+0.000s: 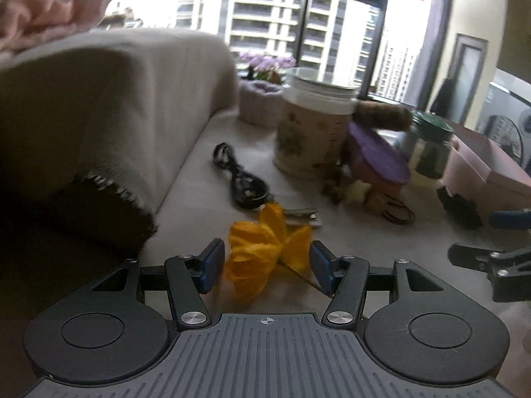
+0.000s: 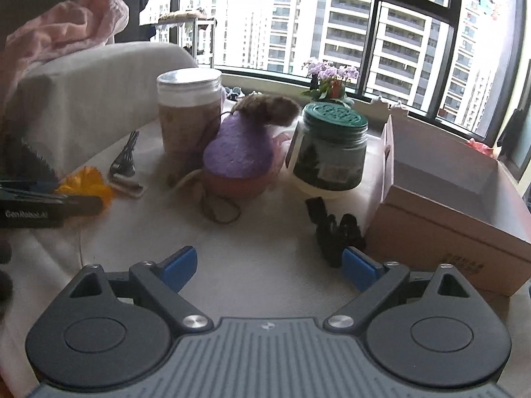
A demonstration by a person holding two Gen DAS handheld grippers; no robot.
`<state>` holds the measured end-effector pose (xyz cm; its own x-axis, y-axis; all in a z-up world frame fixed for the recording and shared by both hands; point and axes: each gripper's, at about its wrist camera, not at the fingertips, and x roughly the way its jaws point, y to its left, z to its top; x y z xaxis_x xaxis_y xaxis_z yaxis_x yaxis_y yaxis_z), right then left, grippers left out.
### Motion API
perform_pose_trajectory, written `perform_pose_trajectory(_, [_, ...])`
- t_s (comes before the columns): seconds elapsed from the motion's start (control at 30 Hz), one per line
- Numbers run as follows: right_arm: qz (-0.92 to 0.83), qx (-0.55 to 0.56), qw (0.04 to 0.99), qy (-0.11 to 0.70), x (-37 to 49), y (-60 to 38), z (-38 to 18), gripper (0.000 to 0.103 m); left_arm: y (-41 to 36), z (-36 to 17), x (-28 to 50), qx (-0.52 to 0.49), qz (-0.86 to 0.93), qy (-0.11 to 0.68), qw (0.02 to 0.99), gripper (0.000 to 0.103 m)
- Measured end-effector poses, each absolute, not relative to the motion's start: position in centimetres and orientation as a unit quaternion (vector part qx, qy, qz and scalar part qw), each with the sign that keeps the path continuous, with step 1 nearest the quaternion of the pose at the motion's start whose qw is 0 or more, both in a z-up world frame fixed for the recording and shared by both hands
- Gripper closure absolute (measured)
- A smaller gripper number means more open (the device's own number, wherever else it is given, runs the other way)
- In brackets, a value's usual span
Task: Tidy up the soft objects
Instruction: 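Move the left tool to the yellow fabric flower and close on it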
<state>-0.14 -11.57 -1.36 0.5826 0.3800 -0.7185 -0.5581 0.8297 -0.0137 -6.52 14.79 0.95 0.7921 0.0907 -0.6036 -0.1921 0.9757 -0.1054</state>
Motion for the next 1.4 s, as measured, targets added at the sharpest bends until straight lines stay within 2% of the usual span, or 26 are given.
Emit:
perform_pose_trajectory(0.27, [0.275,-0.132,0.878,0.367,-0.8,-11.0,-1.7,0.009,14.4,0.9,-6.9,-0.075,0.052,0.312,0.946,0.042])
perform_pose_trajectory(0.67, [0.279,-0.136,0.877,0.367,-1.5,-11.0,-1.9,0.009,15.1,1.1,-7.7,-0.005,0.092,0.316,0.944,0.044])
perform_pose_trajectory(0.93, [0.286,-0.137,0.879,0.356,-2.3,-10.7,-1.1,0.009,17.5,1.5,-9.7,-0.086,0.029,0.306,0.948,0.044])
perform_pose_trajectory(1.27, [0.300,-0.148,0.881,0.335,-2.4,-9.7,-0.4,0.009,16.3,1.9,-6.6,-0.072,0.059,0.297,0.950,0.044])
perform_pose_trajectory(1.33, [0.307,-0.147,0.880,0.331,-2.2,-9.3,-0.2,0.013,16.0,1.8,-5.7,-0.056,0.057,0.304,0.949,0.044])
perform_pose_trajectory(1.37, [0.312,-0.144,0.878,0.332,-2.0,-9.1,-0.1,0.017,15.8,1.6,-5.5,-0.048,0.049,0.312,0.948,0.045])
perform_pose_trajectory(1.4, [0.320,-0.141,0.875,0.334,-1.7,-8.9,0.1,0.020,15.7,1.4,-5.5,-0.041,0.042,0.316,0.947,0.061])
